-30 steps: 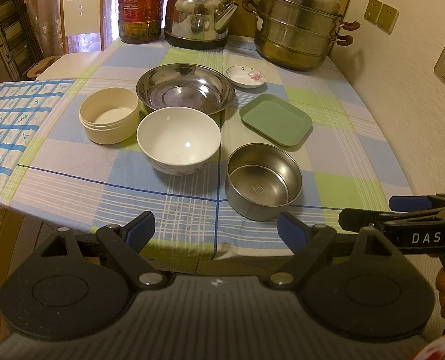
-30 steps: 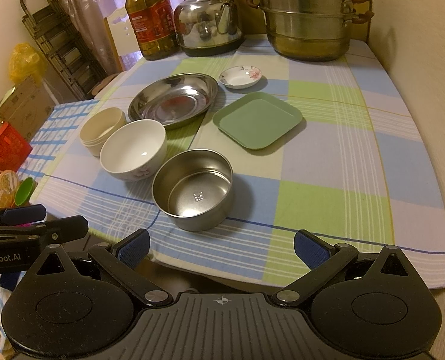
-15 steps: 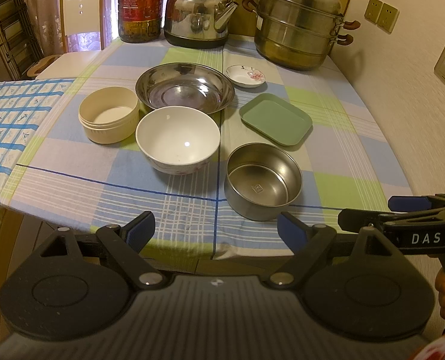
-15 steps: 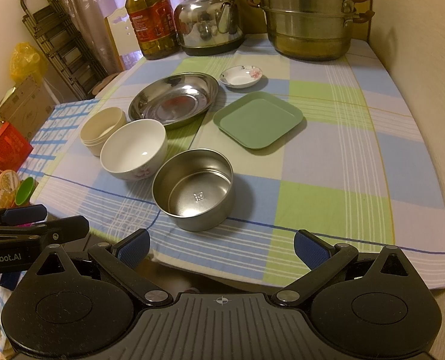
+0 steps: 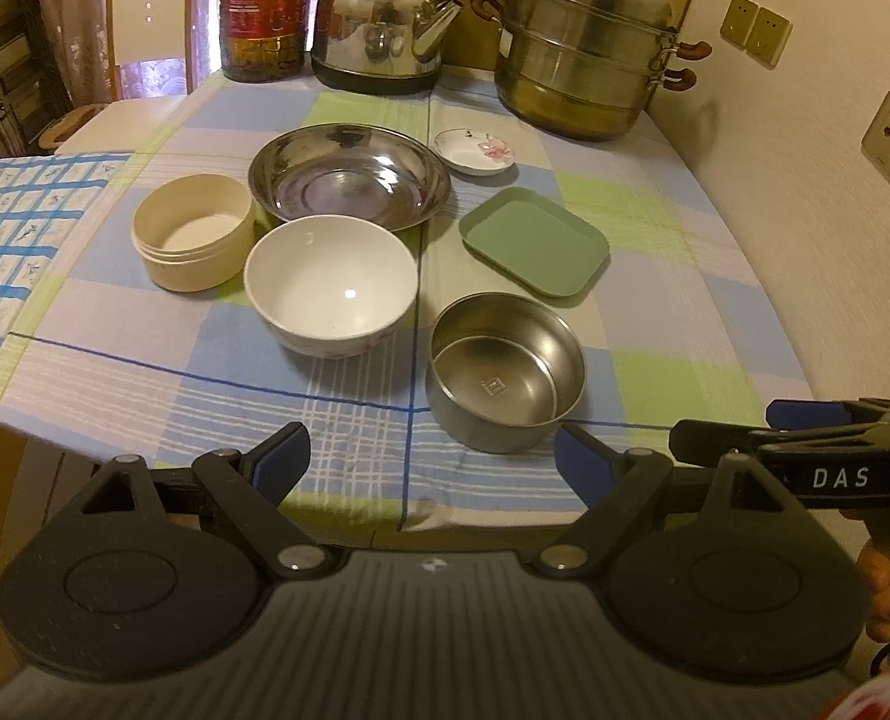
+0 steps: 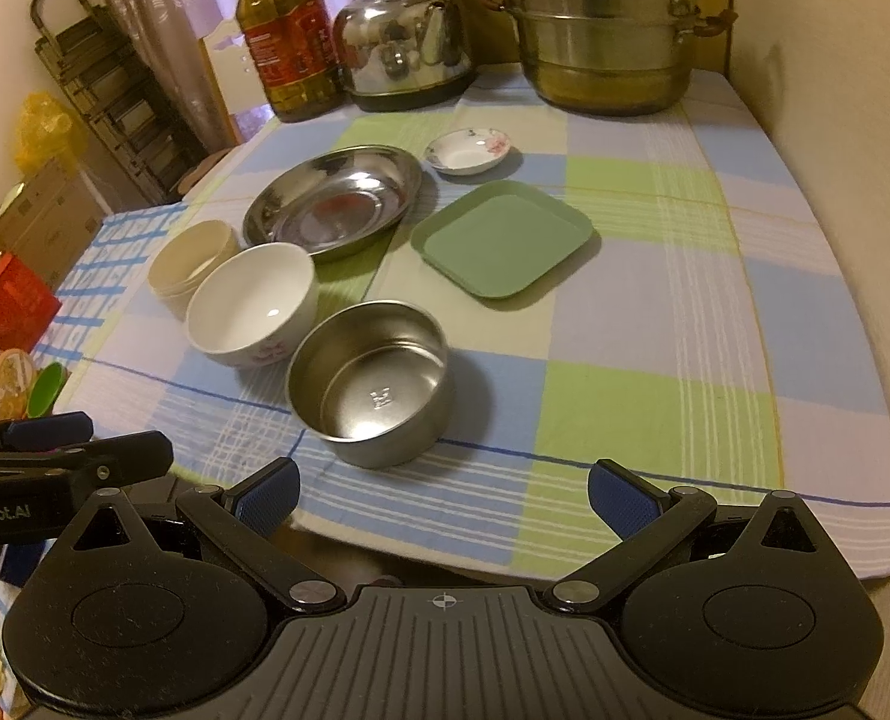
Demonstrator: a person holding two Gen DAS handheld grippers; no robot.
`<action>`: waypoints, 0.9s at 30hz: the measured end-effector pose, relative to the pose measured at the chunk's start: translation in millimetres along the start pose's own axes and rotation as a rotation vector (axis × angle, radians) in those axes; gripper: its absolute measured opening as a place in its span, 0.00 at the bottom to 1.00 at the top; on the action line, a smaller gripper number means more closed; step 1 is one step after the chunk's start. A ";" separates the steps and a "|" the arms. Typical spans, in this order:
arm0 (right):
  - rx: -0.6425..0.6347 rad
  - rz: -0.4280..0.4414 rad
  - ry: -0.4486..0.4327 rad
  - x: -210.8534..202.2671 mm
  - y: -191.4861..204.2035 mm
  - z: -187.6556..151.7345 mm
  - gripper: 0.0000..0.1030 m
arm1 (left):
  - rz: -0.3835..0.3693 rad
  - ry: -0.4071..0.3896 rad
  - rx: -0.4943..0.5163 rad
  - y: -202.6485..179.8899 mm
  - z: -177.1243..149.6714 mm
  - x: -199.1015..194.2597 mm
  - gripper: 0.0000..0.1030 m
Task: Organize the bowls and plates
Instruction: 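Move the right tool to the green square tray and close on its rim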
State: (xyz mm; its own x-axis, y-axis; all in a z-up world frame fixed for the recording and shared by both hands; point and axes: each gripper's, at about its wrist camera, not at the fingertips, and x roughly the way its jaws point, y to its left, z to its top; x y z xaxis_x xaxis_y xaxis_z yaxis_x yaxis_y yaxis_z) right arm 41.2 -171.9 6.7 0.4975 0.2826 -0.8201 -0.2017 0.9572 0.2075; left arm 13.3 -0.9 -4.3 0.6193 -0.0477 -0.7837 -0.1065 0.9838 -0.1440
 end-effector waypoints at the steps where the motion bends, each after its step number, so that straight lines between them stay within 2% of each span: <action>1: 0.009 -0.005 -0.002 0.4 -2.3 0.9 0.99 | -0.007 -0.001 0.001 -0.7 2.0 1.9 0.85; 6: 0.080 -0.029 -0.020 0.3 -23.5 7.8 0.99 | -0.046 -0.007 0.016 -4.7 16.2 12.5 0.85; 12: 0.208 -0.018 -0.053 1.1 -57.7 18.3 0.99 | -0.078 -0.028 0.055 -14.8 40.6 34.0 0.85; 20: 0.294 -0.022 -0.105 11.6 -92.0 38.3 0.99 | -0.146 -0.034 0.085 -21.7 78.5 72.0 0.84; 27: 0.318 -0.019 -0.135 36.2 -106.1 56.3 0.99 | -0.205 -0.027 0.108 -23.4 107.0 109.9 0.78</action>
State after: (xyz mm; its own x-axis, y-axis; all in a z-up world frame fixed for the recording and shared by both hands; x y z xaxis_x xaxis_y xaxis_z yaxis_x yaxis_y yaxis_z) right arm 128.1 -259.7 -15.0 0.6104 0.2495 -0.7518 0.0717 0.9278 0.3661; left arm 167.0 -10.7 -22.4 0.6403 -0.2453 -0.7279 0.1070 0.9669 -0.2317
